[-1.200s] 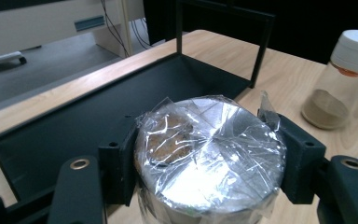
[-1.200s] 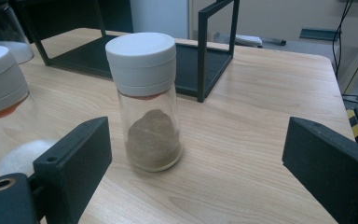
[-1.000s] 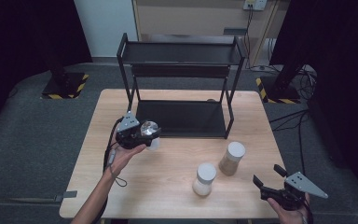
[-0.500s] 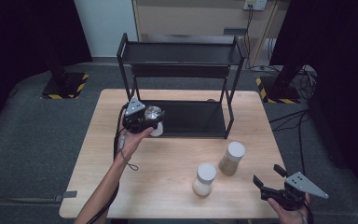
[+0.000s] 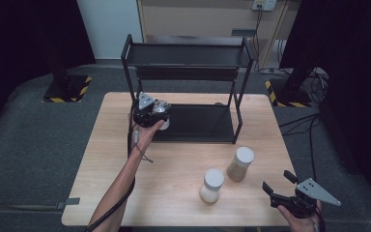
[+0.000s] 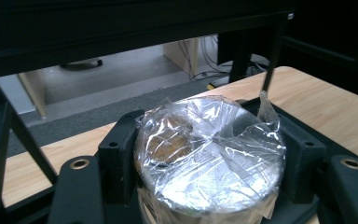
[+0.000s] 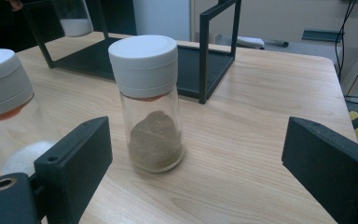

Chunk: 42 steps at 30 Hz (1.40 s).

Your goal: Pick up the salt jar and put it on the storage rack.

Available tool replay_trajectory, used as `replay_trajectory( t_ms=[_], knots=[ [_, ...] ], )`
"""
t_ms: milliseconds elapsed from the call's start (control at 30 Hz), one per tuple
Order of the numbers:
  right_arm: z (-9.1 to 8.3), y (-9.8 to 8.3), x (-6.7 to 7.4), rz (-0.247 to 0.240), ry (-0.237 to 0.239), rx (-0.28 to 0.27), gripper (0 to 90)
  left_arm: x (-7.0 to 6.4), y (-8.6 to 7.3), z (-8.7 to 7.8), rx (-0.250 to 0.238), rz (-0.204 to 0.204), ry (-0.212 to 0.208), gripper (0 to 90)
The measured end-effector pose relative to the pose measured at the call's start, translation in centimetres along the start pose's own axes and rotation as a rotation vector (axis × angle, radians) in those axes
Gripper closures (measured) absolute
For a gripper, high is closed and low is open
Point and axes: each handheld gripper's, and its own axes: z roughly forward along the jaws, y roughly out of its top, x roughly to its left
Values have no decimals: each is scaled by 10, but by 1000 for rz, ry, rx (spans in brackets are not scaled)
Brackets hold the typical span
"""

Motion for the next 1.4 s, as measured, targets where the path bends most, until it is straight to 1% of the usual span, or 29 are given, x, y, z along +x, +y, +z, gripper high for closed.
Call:
replay_trajectory(
  t_ms=[67, 133, 167, 233, 367, 533, 767, 967, 1067, 1100, 1167, 1400],
  knots=[
    [0, 0, 0, 1, 0, 1, 83, 0, -4, 4, 7, -9, 18, 340],
    [0, 0, 0, 2, 0, 0, 84, 0, -7, 7, 15, -7, 35, 339],
    [0, 0, 0, 3, -1, -1, 84, 0, -8, 9, 21, -15, 40, 340],
    [0, 0, 0, 4, 0, 0, 83, 3, -12, 13, 24, -26, 44, 340],
    [0, 0, 0, 4, 2, 1, 84, 4, -20, 18, 43, -22, 59, 340],
    [0, 0, -1, 6, 2, 0, 84, 5, -26, 24, 57, -14, 60, 339],
    [0, 0, -1, 6, 2, 0, 84, 5, -33, 30, 62, -36, 62, 340],
    [0, -1, -1, 8, 3, -1, 84, 4, -36, 33, 65, -34, 65, 340],
    [0, -1, -1, 8, 3, -2, 85, 4, -38, 34, 69, -45, 67, 339],
    [0, -1, -1, 9, 2, -3, 84, 4, -39, 35, 70, -44, 68, 339],
    [0, -1, -1, 10, 3, -3, 85, 2, -40, 35, 75, -30, 73, 339],
    [0, -1, -1, 8, 4, -3, 85, 1, -42, 36, 68, -30, 74, 339]
  ],
)
